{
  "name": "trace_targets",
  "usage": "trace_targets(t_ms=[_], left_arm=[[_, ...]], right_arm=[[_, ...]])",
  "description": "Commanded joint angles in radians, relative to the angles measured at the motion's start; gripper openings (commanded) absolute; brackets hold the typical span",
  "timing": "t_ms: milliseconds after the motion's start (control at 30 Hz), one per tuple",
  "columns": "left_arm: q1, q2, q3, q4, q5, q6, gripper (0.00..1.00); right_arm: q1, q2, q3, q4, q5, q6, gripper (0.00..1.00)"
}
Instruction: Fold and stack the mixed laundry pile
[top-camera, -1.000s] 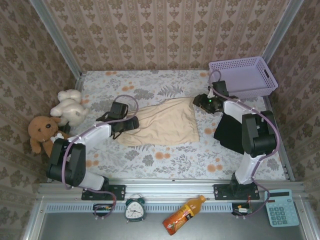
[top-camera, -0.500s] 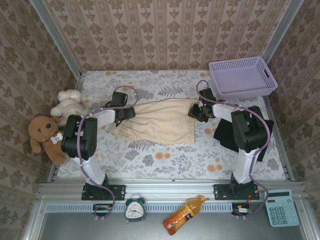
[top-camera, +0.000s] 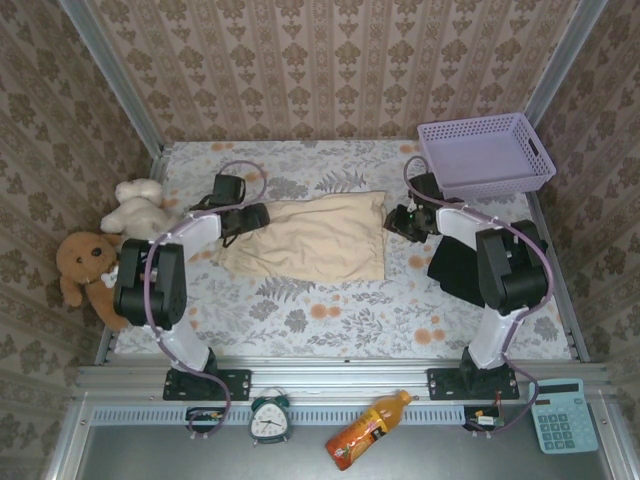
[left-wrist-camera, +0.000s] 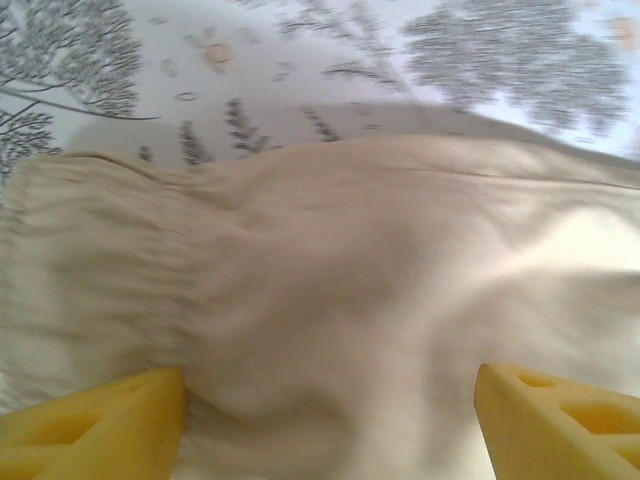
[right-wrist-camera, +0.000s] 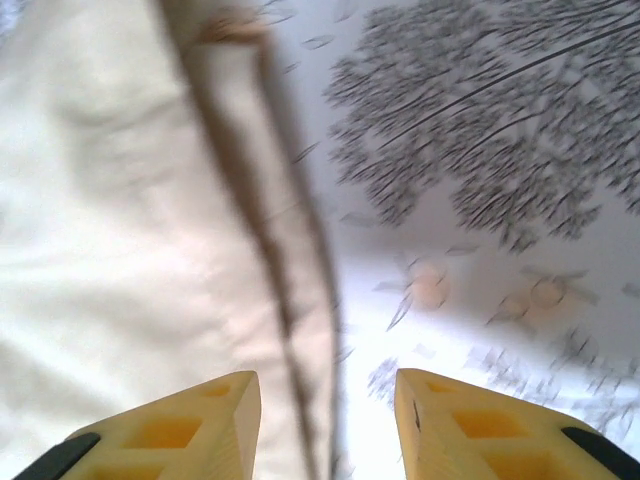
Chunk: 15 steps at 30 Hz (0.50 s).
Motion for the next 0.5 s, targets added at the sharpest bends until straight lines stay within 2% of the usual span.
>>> trace_targets(t_ms=[0,167,300,333,467], left_arm=[[-0.047,-0.095,0.002,-0.095,0.070,0.002,0.78],[-0.087,-0.165,-0.147,-0.034,0.062,-0.048,0.77],[-0.084,-0.144,-0.249,0.051,0.023,-0.064,0.77],[-0.082,-0.134,-0.271,0.082,0.008,-0.059,0.76],[-0.072,-0.074,-0.296,0.124,-0.027,-0.053,0.76]], right_arm=[[0.038,-0.055,-0.048,-0.053,-0.058,-0.051,0.43],[0.086,0.004,-0.064,0.009,-0.076,-0.022,0.43],[0.098,0.069,-0.045,0.046,-0.085,0.003,0.40],[0.096,0.068,-0.045,0.061,-0.100,0.014,0.36],[0.081,-0.002,-0.035,0.068,-0.146,0.044,0.08]])
